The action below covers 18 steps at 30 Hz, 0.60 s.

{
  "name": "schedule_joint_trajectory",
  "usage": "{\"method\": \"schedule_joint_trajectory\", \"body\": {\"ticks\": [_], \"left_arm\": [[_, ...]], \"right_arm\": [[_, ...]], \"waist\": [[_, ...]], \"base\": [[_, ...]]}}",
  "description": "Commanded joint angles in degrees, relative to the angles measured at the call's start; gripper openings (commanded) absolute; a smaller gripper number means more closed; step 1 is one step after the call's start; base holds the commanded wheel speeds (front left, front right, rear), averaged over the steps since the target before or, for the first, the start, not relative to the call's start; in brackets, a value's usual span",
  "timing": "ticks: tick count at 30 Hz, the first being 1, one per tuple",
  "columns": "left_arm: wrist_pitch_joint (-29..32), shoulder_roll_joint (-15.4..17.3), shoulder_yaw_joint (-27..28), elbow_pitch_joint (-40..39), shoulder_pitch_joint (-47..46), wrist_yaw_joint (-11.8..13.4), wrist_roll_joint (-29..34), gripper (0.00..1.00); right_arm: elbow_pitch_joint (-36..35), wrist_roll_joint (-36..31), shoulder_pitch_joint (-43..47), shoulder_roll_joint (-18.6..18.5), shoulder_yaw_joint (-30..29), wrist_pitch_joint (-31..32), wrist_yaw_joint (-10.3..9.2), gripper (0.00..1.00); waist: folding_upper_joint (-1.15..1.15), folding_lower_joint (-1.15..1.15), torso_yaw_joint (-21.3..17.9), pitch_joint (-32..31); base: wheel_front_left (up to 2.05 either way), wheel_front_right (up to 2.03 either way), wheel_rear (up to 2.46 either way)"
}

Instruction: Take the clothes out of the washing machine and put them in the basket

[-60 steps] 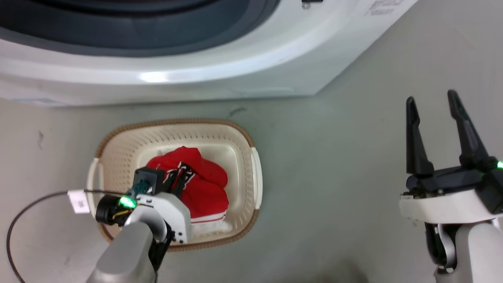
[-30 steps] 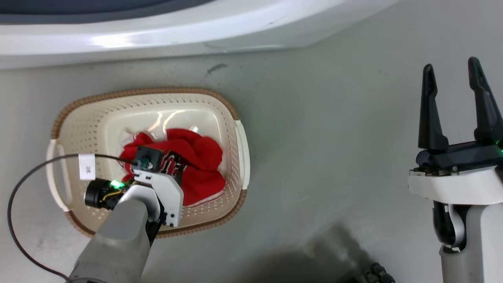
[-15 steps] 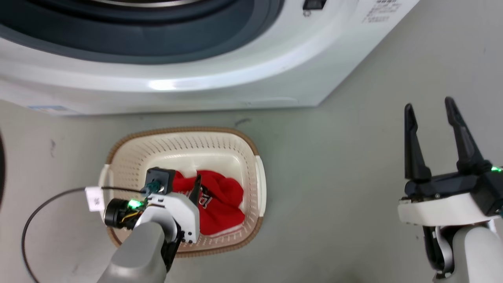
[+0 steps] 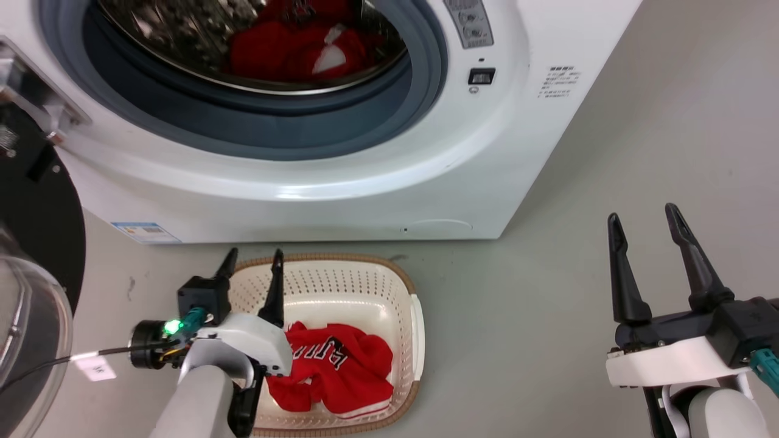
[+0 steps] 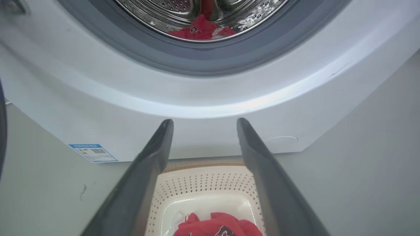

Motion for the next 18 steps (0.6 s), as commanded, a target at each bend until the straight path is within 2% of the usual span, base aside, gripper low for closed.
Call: {"method": "schedule_joint_trajectory", "body": {"ticks": [1,5,9,14,18], "left_arm": [[-0.14,-0.18,1.58,-3.22,1.66,0.16,1.13,1.00],[-0.15,-0.95,4.69,-8.83,2.97,-0.29,2.83,1.00],[-0.15,-1.25,6.69,-10.44,0.94,-1.01,4.10,1.00],[-0.14,-1.02,7.52,-6.68,-5.11,-2.25,5.01,1.00],[-0.15,0.67,7.63,-0.89,-13.98,-3.63,5.24,1.00]], "right_arm": [[0.14,0.00,1.03,0.02,0.19,-0.14,-0.04,1.00],[0.22,0.26,1.41,0.02,0.51,-0.14,-0.04,1.00],[0.21,0.43,1.42,0.02,0.92,-0.14,-0.04,1.00],[-0.30,0.82,0.15,0.02,1.35,-0.14,-0.04,1.00],[-0.77,1.04,-1.20,0.02,1.53,-0.14,-0.04,1.00]], "waist": [[0.00,0.01,0.04,-1.65],[0.00,0.01,-0.34,-2.82],[0.00,0.01,-1.07,-3.17],[0.00,0.01,-2.48,-1.79],[0.00,0.01,-3.98,1.00]], "base": [[0.00,0.00,0.00],[0.00,0.00,0.00],[0.00,0.00,0.00],[0.00,0.00,0.00],[0.00,0.00,0.00]]}}
